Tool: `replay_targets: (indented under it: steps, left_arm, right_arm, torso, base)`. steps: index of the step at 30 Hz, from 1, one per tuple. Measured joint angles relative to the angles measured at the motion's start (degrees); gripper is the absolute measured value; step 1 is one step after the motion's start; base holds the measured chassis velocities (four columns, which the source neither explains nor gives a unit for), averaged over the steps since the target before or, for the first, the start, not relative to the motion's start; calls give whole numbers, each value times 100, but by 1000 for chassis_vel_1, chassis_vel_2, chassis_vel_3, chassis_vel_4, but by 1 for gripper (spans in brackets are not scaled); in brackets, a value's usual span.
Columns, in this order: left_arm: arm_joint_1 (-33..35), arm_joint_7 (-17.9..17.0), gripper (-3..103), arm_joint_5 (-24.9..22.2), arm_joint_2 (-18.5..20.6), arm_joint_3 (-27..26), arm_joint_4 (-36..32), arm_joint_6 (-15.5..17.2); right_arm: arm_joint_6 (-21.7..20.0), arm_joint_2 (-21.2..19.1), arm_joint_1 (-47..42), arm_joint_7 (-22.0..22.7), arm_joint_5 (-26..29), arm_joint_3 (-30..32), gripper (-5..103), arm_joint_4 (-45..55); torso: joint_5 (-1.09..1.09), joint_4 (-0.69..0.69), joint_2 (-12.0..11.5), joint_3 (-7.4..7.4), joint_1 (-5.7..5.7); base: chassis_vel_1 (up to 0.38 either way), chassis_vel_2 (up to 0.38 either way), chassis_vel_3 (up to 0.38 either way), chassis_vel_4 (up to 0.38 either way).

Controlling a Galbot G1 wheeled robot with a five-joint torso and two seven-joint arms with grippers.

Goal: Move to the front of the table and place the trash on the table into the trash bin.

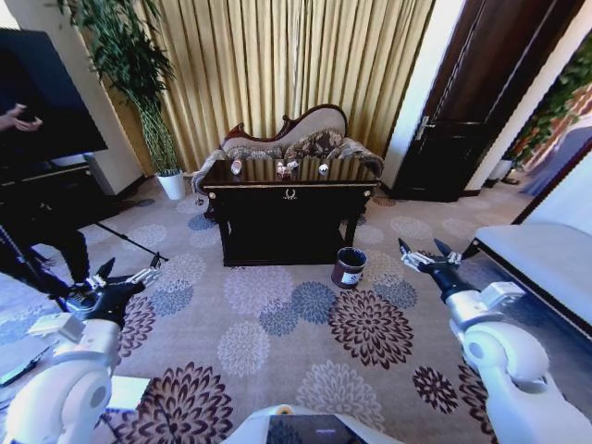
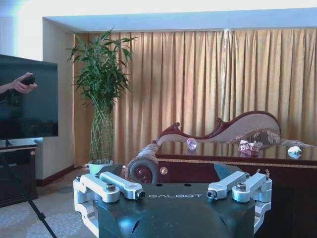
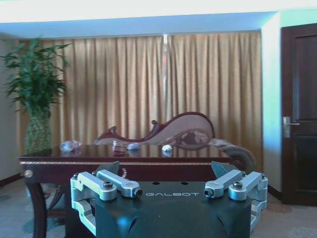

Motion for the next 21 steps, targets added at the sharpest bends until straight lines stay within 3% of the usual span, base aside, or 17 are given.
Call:
replay_targets:
  steps: [4, 10, 21]
  left_arm:
    - [7, 8, 100, -149, 28, -95, -31, 24]
    - [40, 65, 100, -230, 52, -254, -29, 33]
    - [40, 161, 100, -279, 75, -287, 27, 23]
  right_arm:
    - [-23, -55, -34, -209, 124, 218, 100, -37]
    - [-35, -41, -433, -96, 296, 475, 100, 158]
    - [-157, -6, -310, -69, 395, 245, 100, 288]
  torso:
    - [0, 1, 0, 0, 0]
    - [0, -1, 0, 0, 0]
    - [0, 1, 0, -1, 0]
  base:
    - [0, 0, 0, 0]
    - [0, 0, 0, 0]
    - [0, 0, 0, 0]
